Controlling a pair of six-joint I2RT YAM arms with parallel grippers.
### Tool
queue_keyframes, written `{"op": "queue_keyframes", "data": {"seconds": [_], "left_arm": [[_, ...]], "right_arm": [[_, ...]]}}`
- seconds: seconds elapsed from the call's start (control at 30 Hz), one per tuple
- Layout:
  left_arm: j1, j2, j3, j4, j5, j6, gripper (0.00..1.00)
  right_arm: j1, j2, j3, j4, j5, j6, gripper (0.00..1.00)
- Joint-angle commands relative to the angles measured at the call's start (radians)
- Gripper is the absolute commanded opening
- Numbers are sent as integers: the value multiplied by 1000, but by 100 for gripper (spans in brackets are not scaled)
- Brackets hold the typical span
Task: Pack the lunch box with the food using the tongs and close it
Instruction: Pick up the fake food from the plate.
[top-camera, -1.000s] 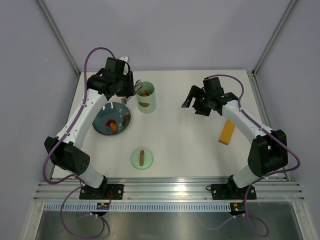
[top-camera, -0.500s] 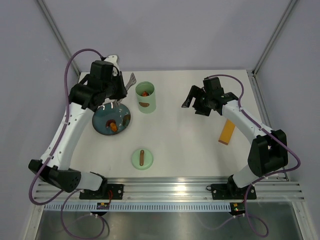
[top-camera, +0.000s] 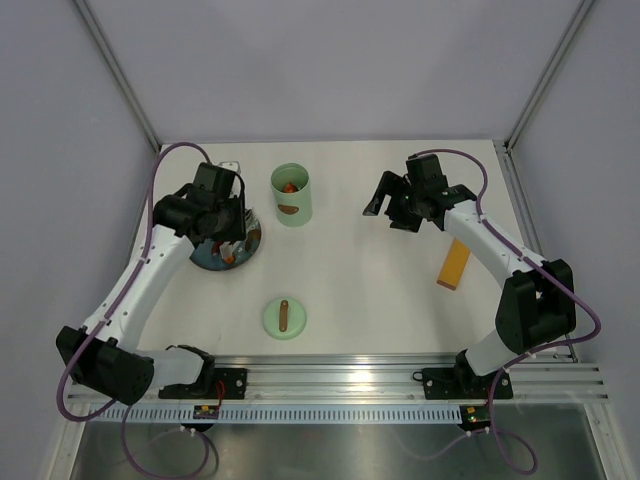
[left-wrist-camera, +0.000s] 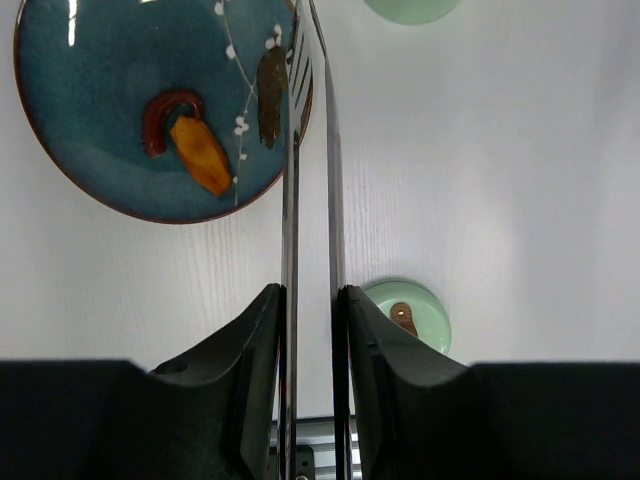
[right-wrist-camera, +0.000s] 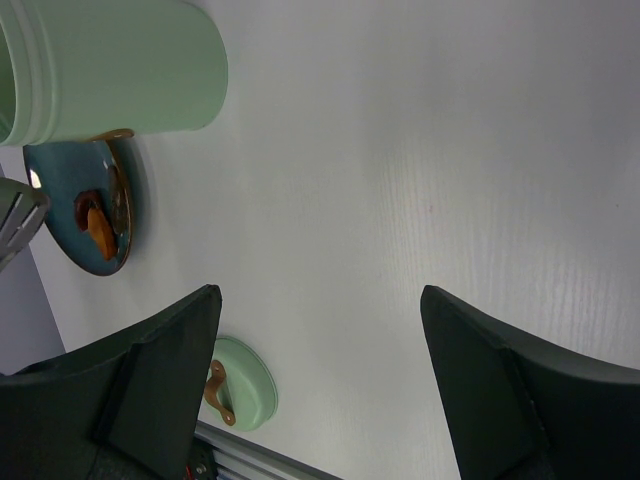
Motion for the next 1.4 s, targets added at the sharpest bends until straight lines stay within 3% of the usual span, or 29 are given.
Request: {"op": "queue_keyframes", "data": {"seconds": [0.0, 0.8, 1.17, 1.37], "left_arm": [[18, -14, -31, 29, 35, -3, 34], [96, -15, -178, 63, 52, 23, 43], [122, 35, -195, 111, 100, 38, 42], [137, 48, -212, 134, 117, 35, 36]], "right_arm": [[9, -18, 18, -5, 1, -15, 89], [11, -12, 6, 6, -2, -9, 89], [9, -11, 8, 3, 0, -7, 89], [9, -8, 8, 3, 1, -9, 89]]}}
